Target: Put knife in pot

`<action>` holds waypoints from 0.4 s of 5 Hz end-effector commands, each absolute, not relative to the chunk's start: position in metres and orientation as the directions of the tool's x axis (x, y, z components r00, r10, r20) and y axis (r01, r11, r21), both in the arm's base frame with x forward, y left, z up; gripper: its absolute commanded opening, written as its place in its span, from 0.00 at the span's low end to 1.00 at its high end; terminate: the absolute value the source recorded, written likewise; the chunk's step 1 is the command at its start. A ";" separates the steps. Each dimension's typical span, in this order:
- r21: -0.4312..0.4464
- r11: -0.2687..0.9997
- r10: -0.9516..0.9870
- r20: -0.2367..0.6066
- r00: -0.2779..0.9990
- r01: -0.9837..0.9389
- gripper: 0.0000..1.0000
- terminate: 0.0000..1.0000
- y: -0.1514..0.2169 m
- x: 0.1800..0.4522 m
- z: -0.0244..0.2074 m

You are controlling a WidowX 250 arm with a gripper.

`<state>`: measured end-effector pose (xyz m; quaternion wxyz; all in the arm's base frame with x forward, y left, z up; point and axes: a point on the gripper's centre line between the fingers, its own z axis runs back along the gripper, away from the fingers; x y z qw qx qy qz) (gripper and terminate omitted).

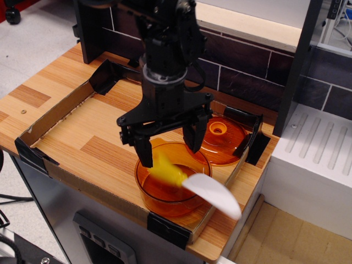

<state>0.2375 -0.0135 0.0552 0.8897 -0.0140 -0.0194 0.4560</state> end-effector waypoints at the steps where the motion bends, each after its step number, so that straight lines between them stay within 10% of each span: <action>1: -0.141 0.559 0.827 0.023 0.561 -0.817 1.00 0.00 0.001 0.249 0.100; 2: -0.179 0.531 0.843 0.019 0.537 -0.828 1.00 0.00 0.010 0.255 0.122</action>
